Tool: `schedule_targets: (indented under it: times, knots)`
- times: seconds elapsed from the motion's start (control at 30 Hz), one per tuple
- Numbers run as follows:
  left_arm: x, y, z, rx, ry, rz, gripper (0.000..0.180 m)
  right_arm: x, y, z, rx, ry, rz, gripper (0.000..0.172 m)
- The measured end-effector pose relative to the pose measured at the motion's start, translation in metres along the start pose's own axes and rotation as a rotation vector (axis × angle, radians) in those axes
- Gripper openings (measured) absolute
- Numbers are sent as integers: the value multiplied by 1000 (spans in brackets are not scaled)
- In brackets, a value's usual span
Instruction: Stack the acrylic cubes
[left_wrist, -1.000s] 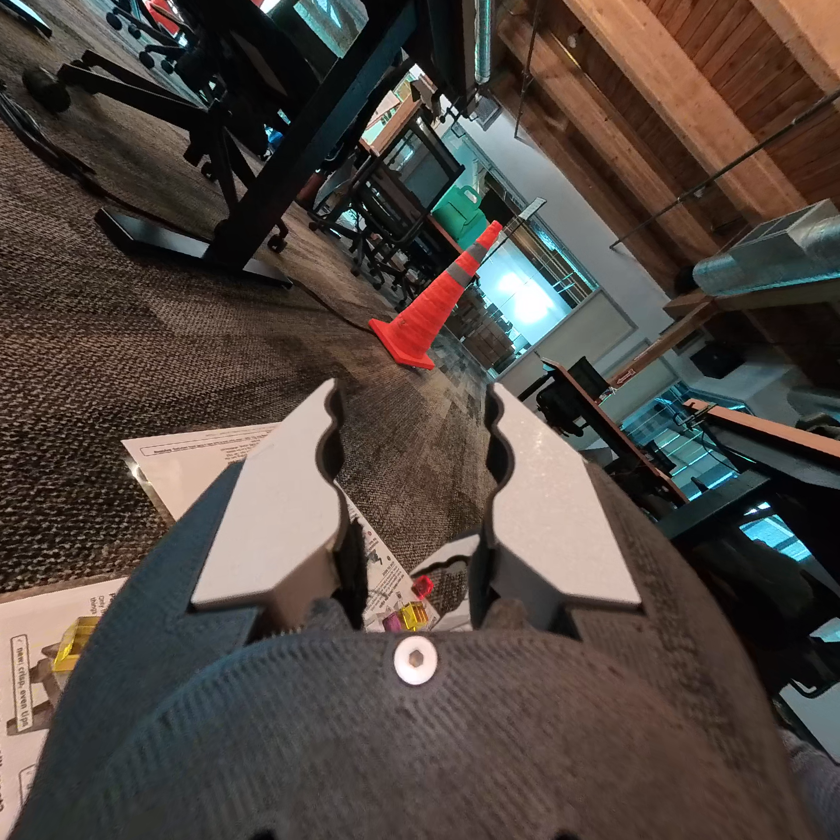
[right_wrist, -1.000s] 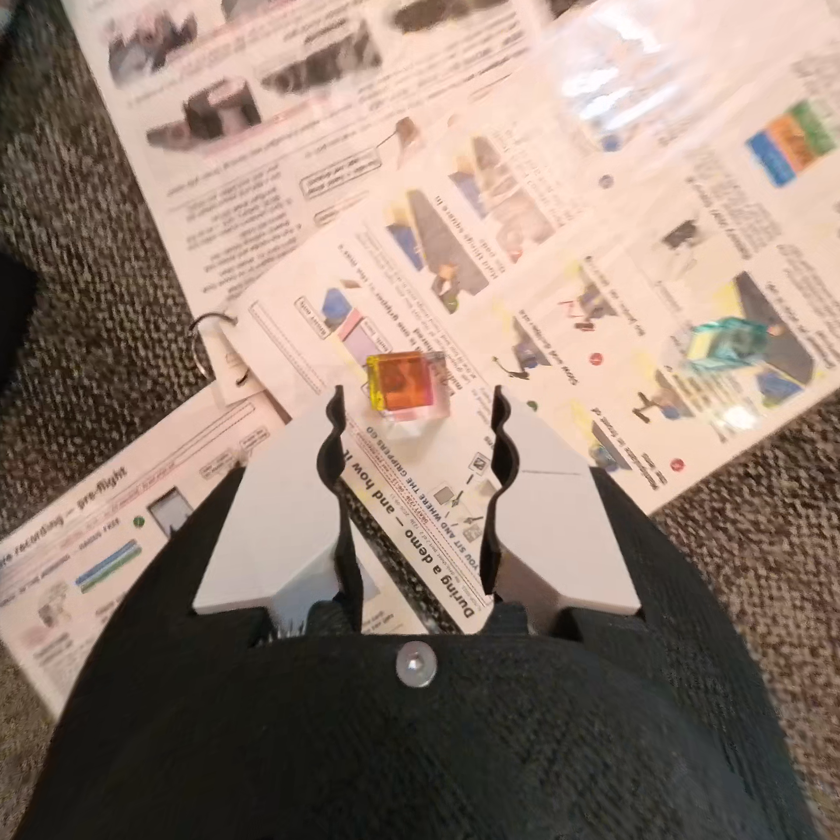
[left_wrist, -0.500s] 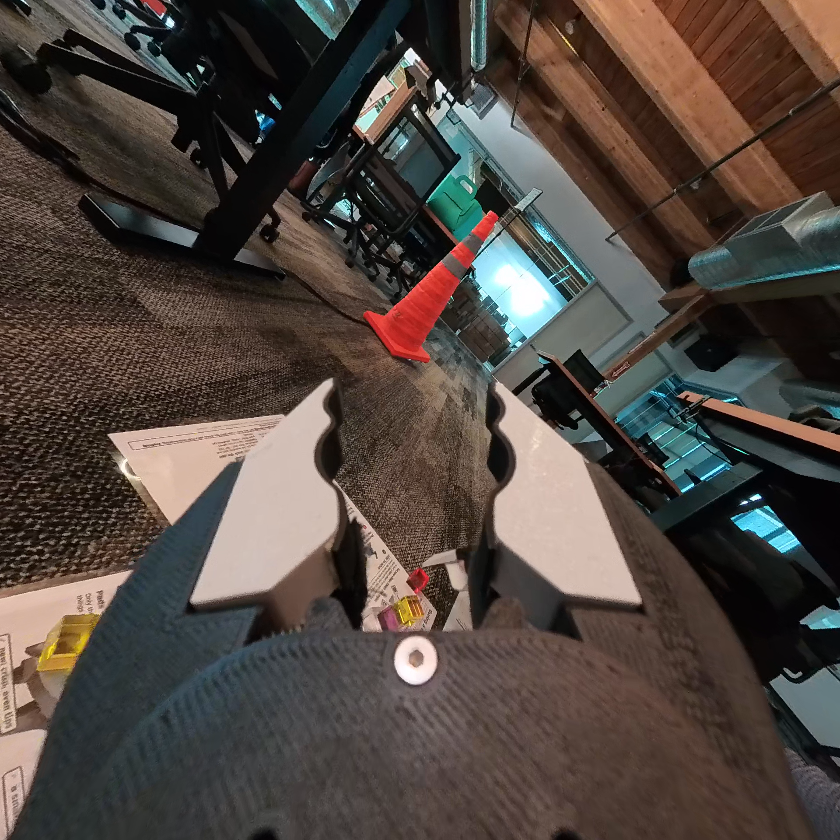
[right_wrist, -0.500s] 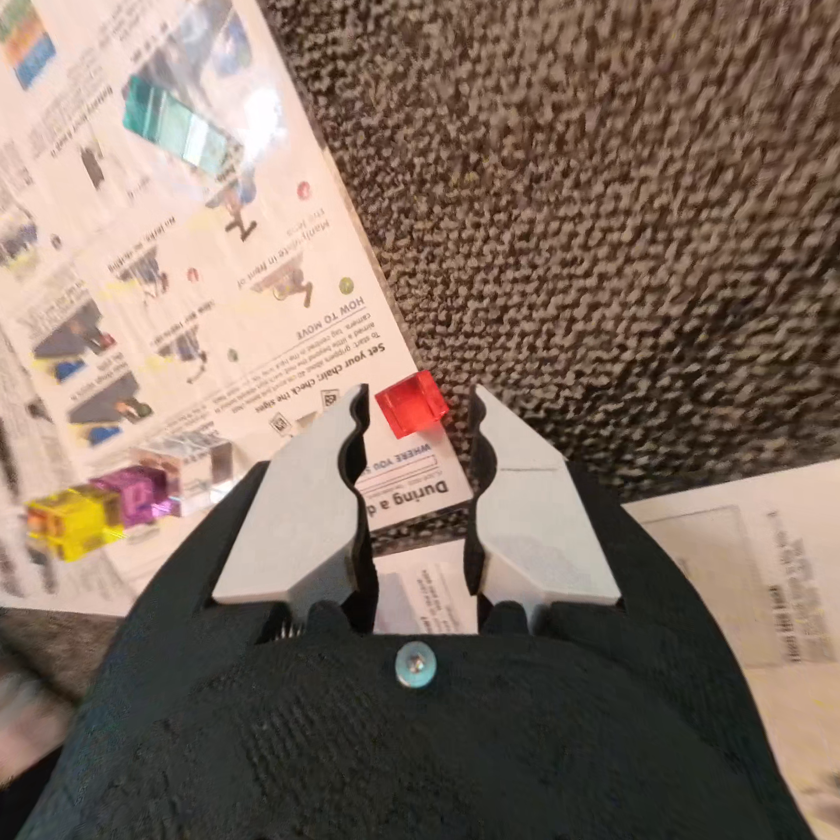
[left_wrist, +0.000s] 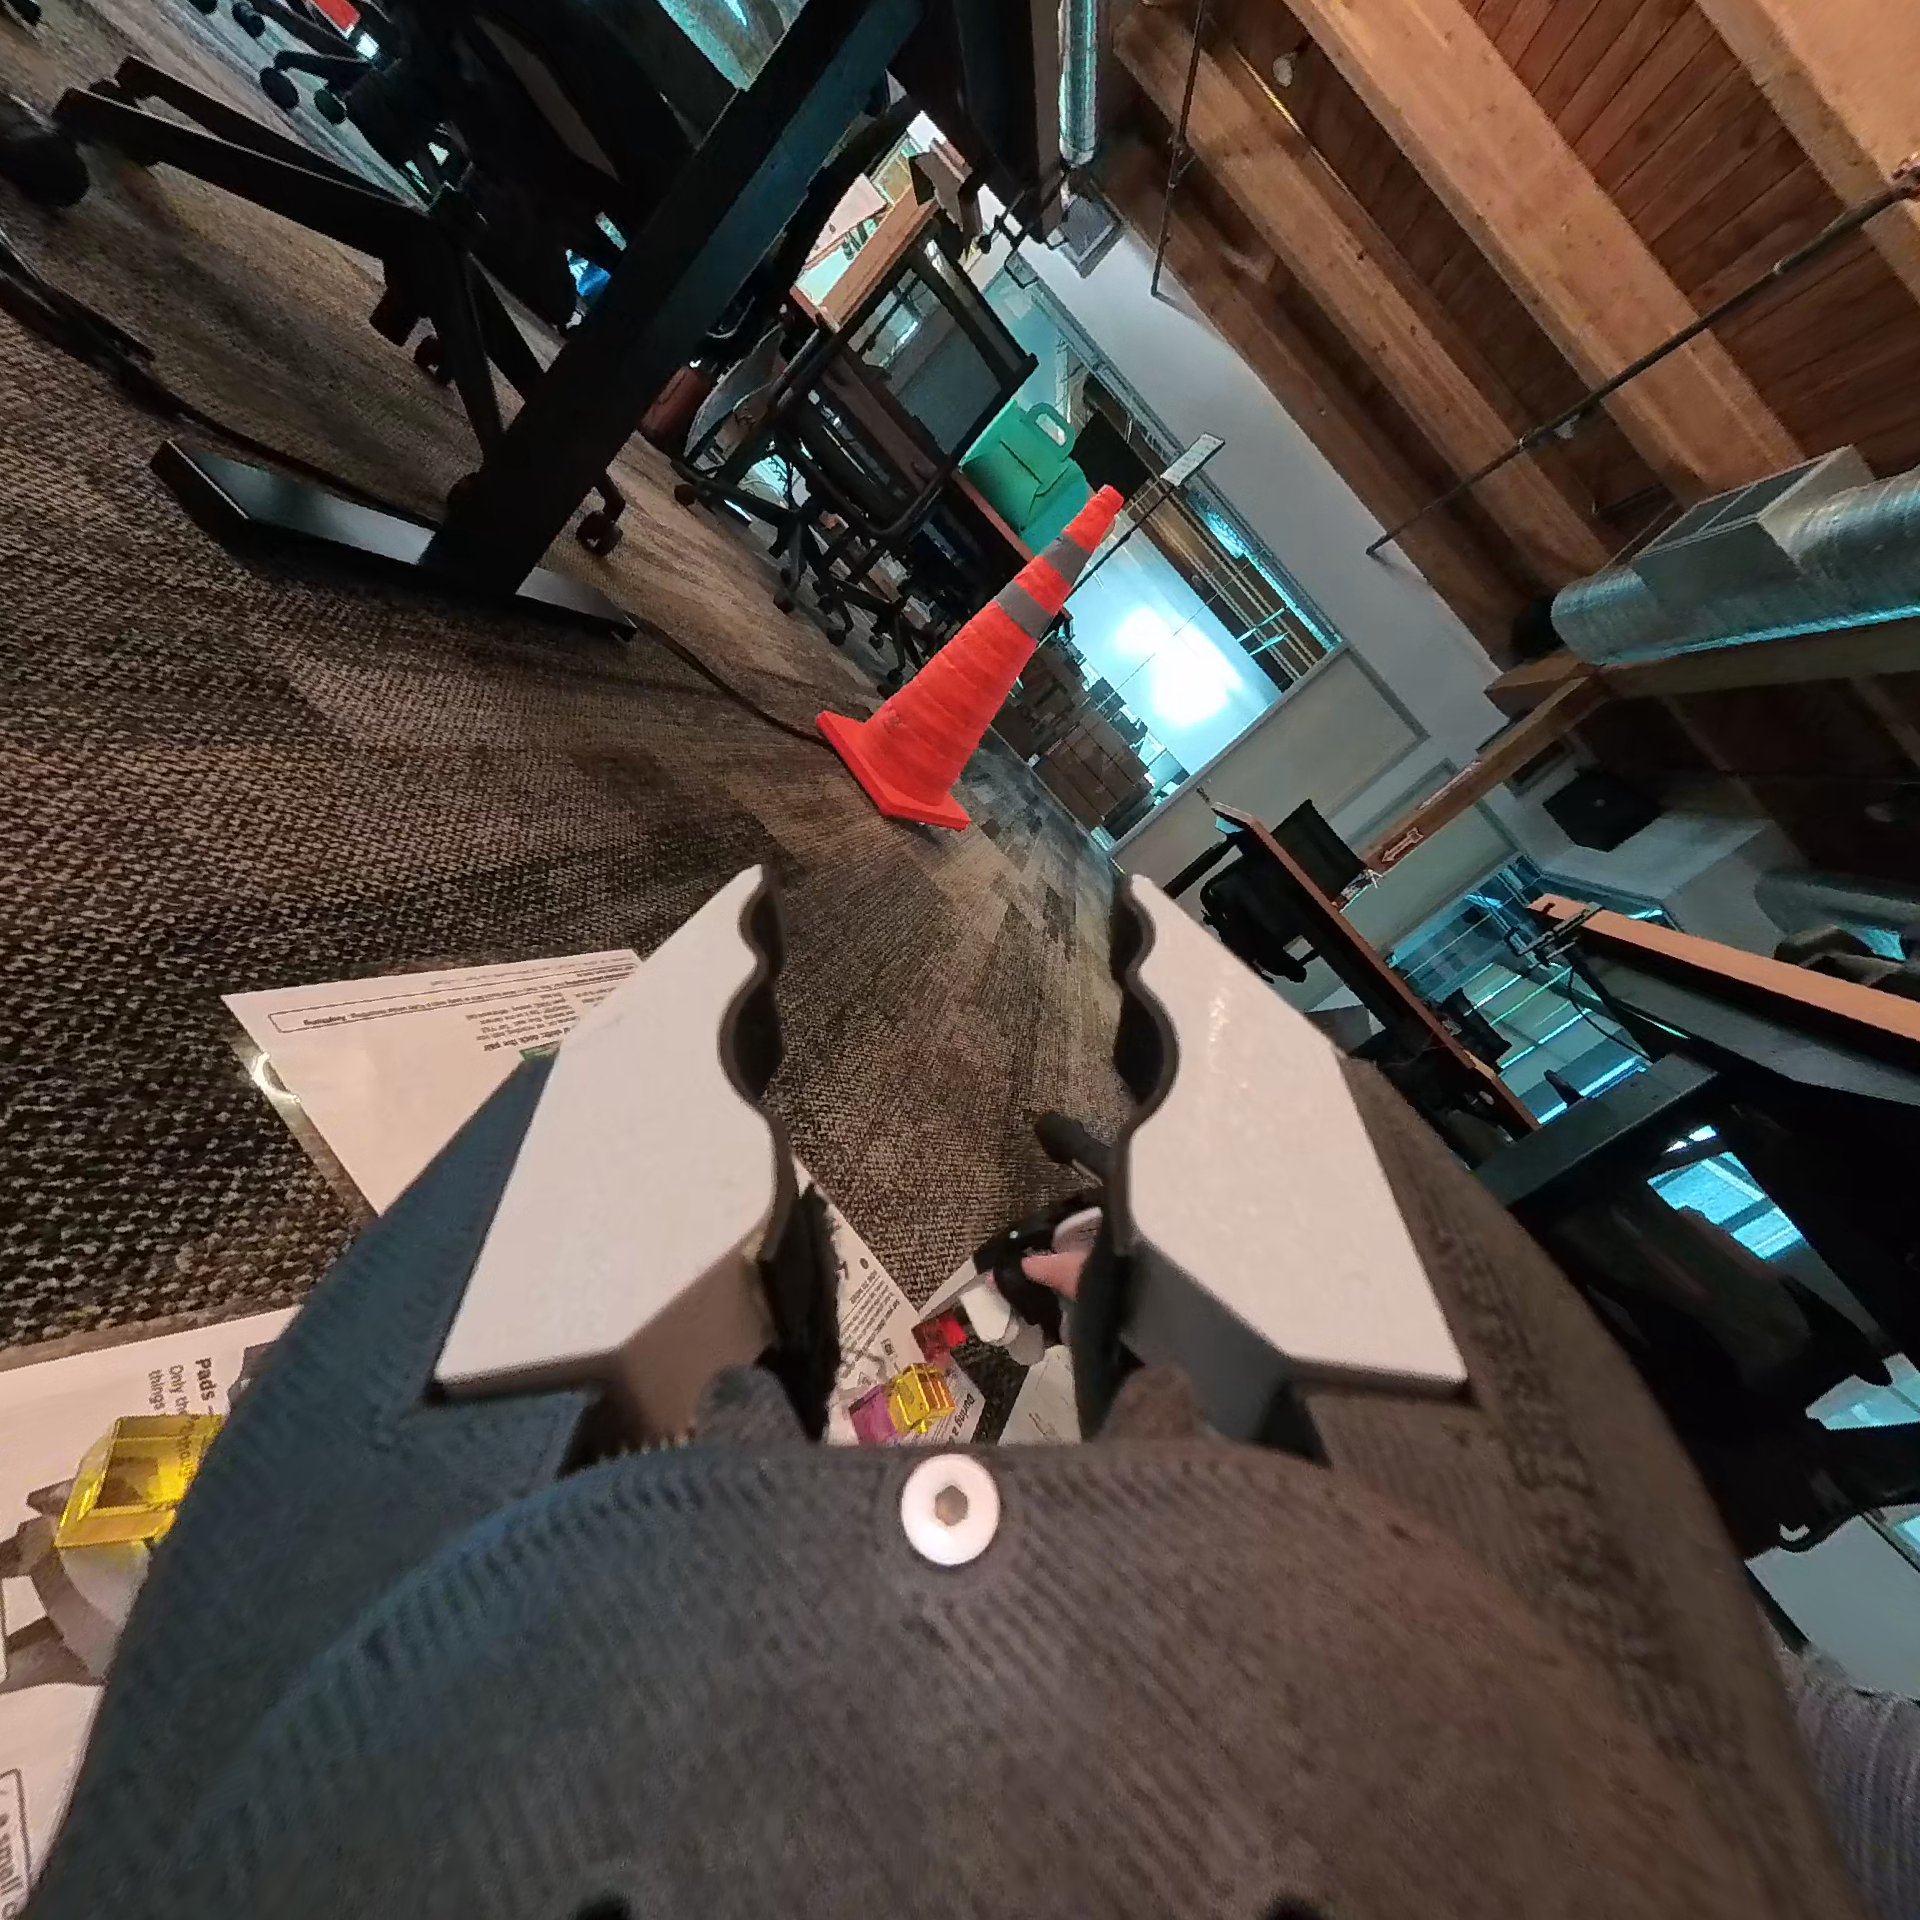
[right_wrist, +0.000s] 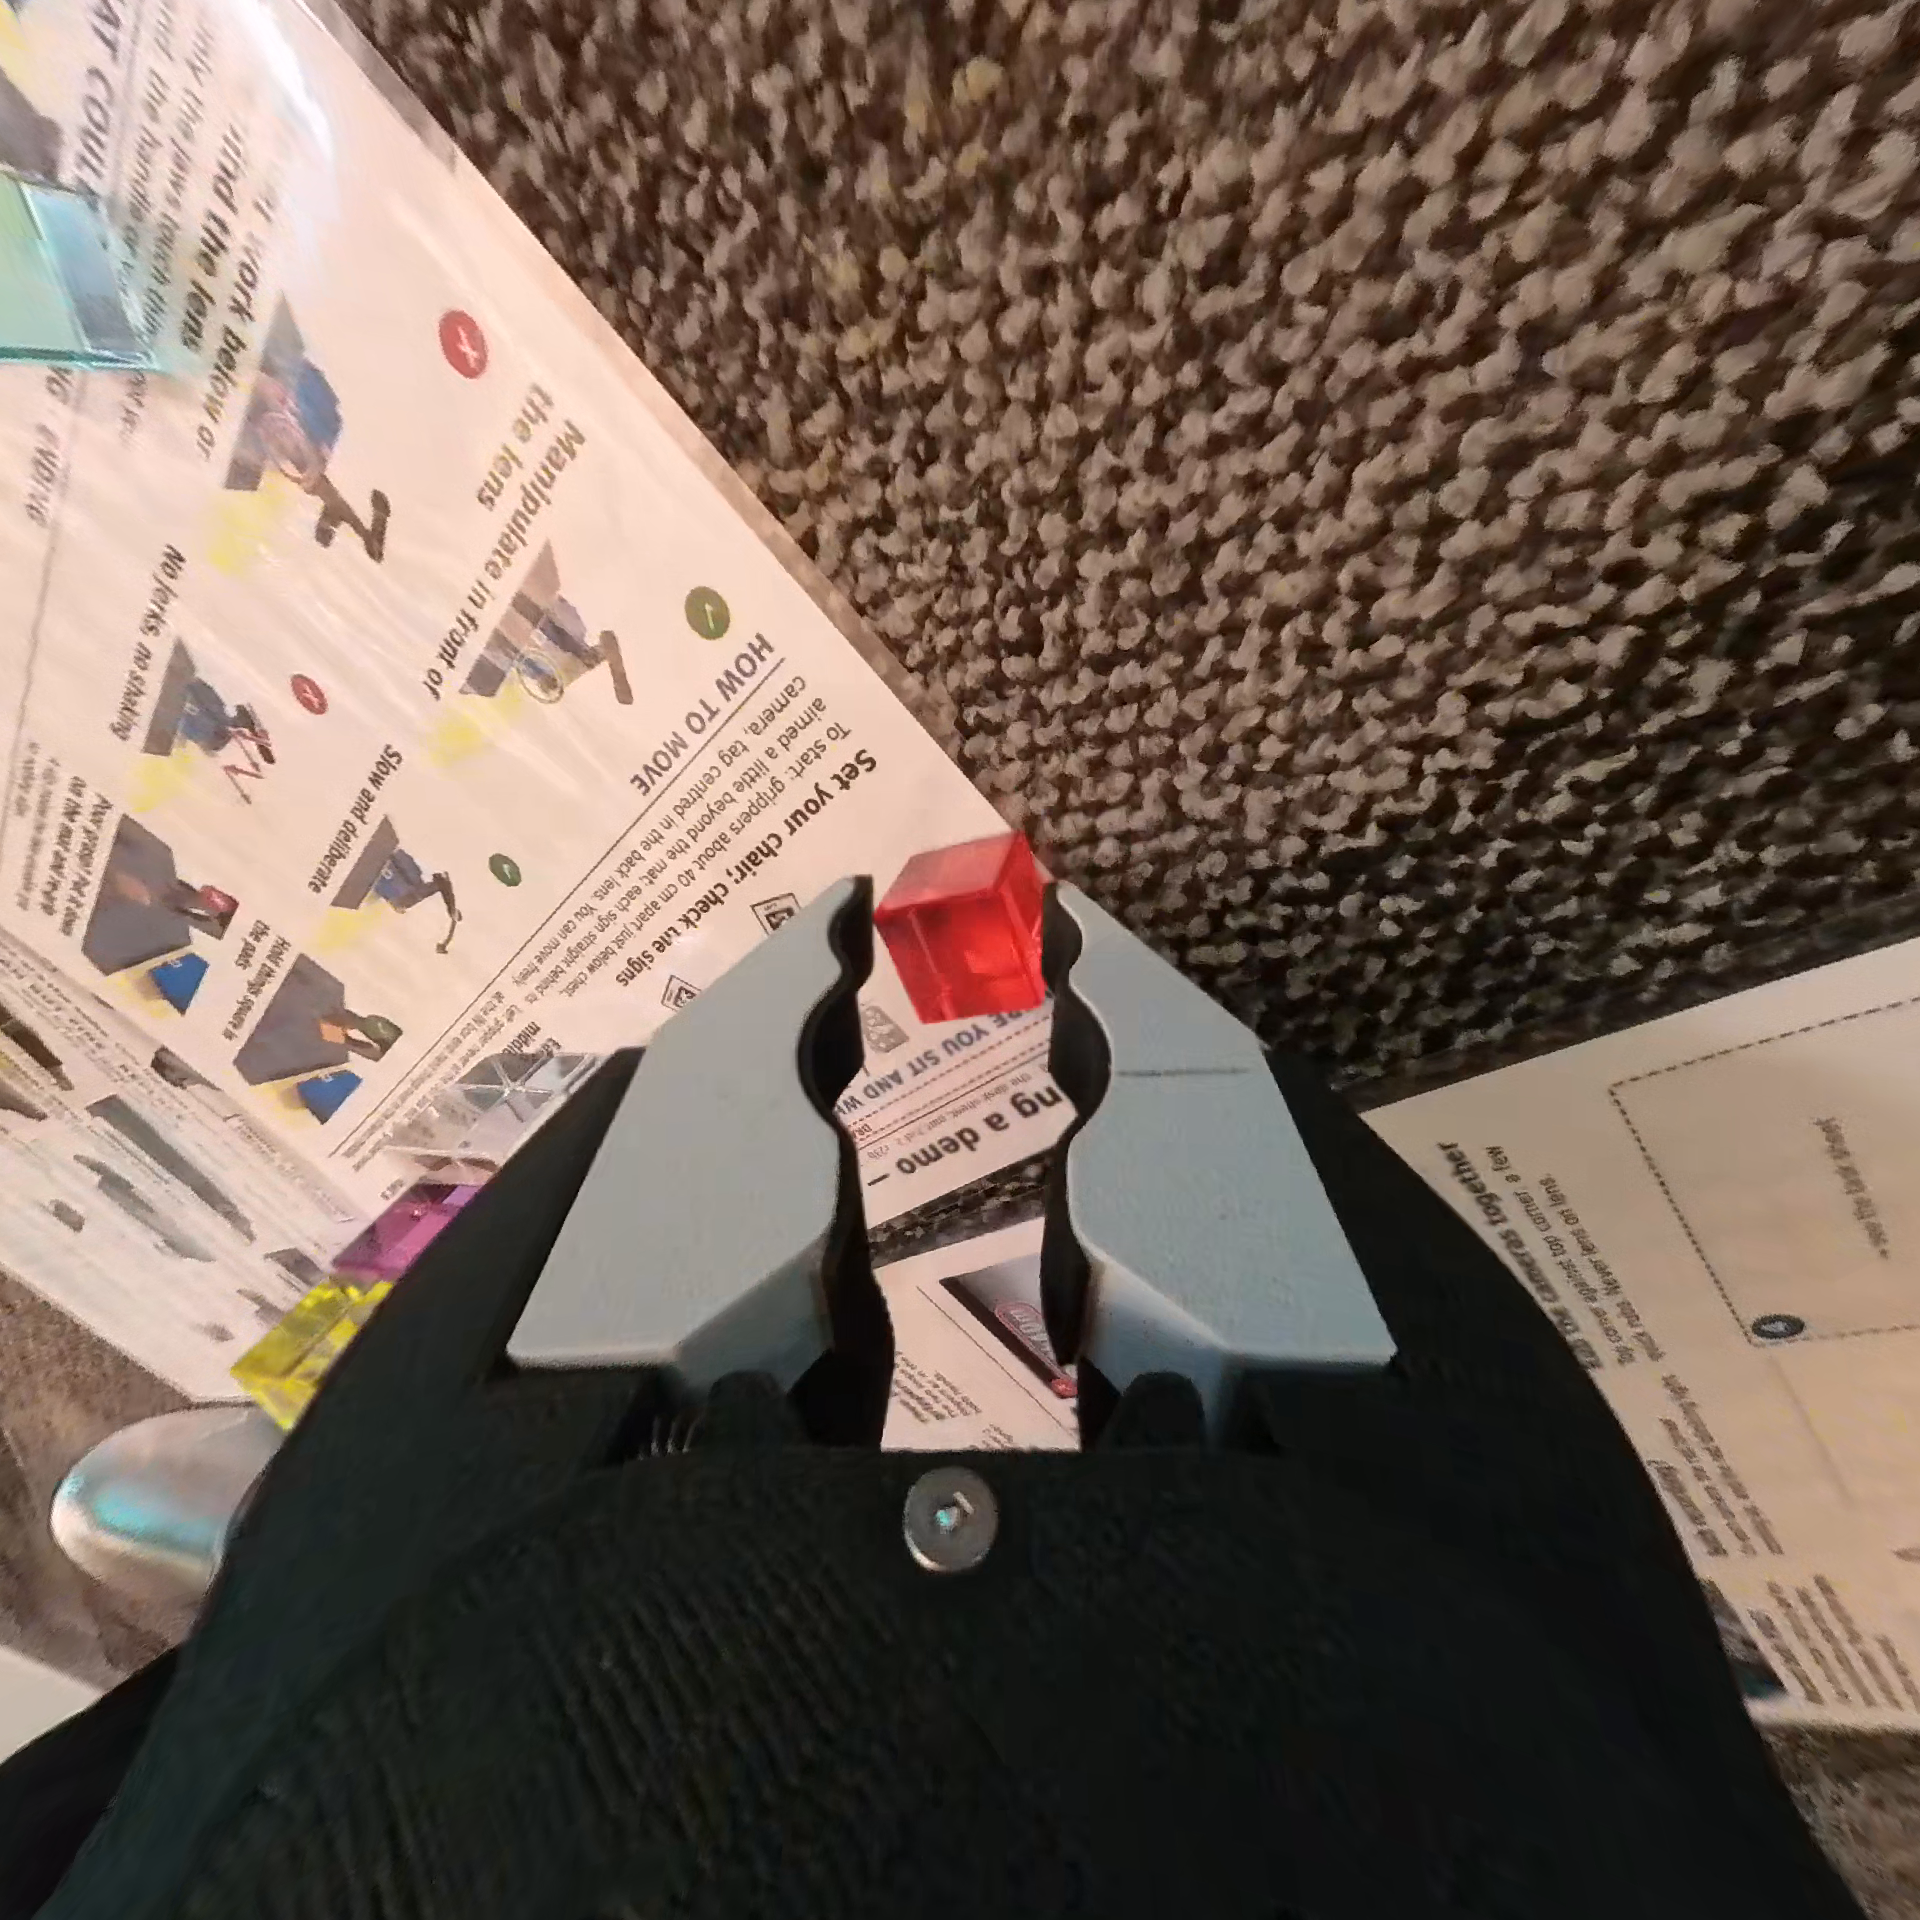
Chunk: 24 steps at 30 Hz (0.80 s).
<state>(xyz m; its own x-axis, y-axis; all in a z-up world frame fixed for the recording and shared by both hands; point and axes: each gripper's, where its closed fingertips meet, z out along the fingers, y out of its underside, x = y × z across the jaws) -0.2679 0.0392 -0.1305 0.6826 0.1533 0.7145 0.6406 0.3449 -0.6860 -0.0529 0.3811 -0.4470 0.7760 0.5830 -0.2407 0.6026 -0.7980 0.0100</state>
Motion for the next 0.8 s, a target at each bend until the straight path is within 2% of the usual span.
schedule_targets:
  times: [0.3,0.47,0.6,0.8]
  knots:
    - [2,0,0,2,10,-8,62,-8,12,1,-84,56,-162,27]
    - [3,-2,0,9,16,-18,62,-19,22,-2,-105,28,-294,26]
    - [4,-1,0,8,21,-22,62,-43,29,-18,-107,-27,-447,26]
    - [4,-2,0,11,23,-30,61,-97,47,-59,-124,-88,-761,26]
